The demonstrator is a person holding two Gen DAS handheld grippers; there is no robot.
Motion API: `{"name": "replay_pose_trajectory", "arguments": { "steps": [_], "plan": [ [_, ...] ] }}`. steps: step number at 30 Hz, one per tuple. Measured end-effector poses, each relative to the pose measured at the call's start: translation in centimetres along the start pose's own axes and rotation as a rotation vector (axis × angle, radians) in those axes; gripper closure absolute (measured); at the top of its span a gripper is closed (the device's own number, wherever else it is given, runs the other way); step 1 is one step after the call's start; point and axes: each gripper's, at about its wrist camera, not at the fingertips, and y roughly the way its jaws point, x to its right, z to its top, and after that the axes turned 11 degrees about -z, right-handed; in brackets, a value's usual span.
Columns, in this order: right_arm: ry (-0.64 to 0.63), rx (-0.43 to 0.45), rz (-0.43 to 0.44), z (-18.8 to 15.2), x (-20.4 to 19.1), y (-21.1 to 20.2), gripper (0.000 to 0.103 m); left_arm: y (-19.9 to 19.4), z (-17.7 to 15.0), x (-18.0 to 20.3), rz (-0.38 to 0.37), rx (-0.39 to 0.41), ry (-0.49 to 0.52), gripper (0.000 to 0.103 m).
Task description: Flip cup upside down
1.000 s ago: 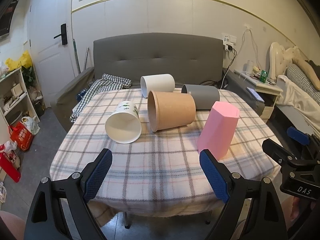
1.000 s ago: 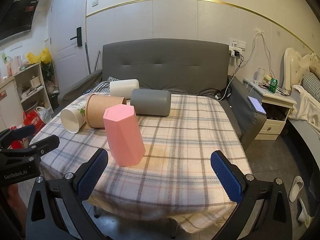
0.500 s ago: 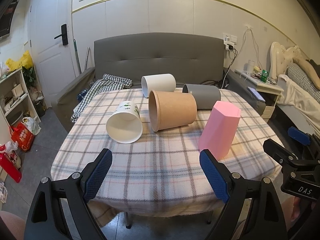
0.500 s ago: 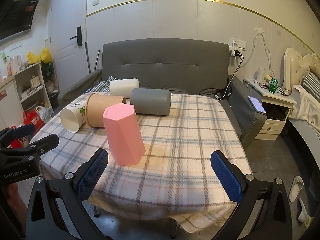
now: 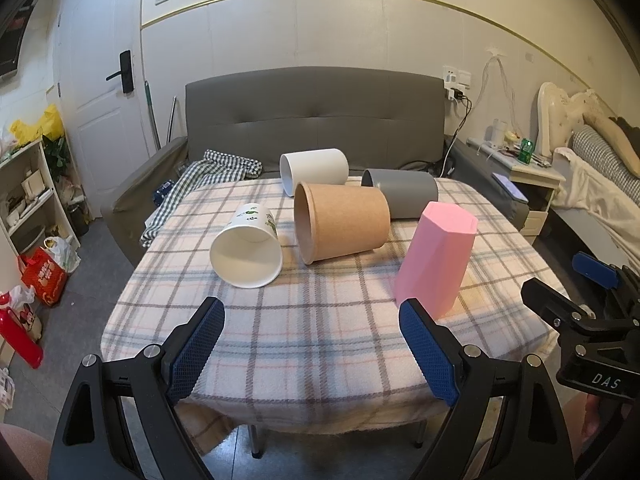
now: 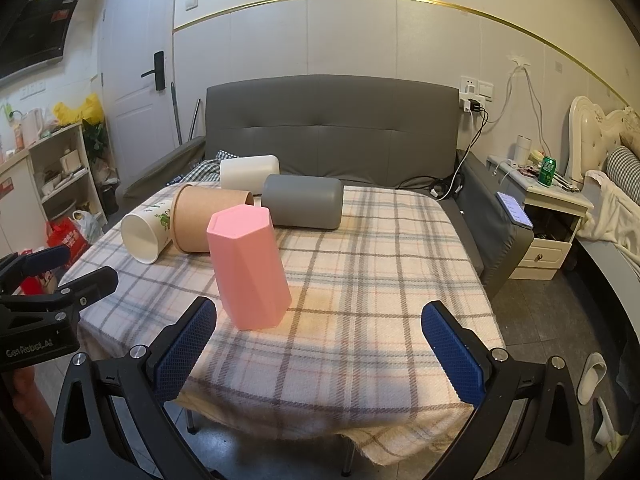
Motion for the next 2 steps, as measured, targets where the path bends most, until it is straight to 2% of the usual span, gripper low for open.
{"name": "replay_pose_trajectory", "arguments": {
  "steps": [2],
  "plan": [
    [0.0,0.001,0.0,-0.01,-0.02,0.03,0.0,0.08,0.01,0.09,-0.004,-0.004,0.007,0.011]
  ]
}}
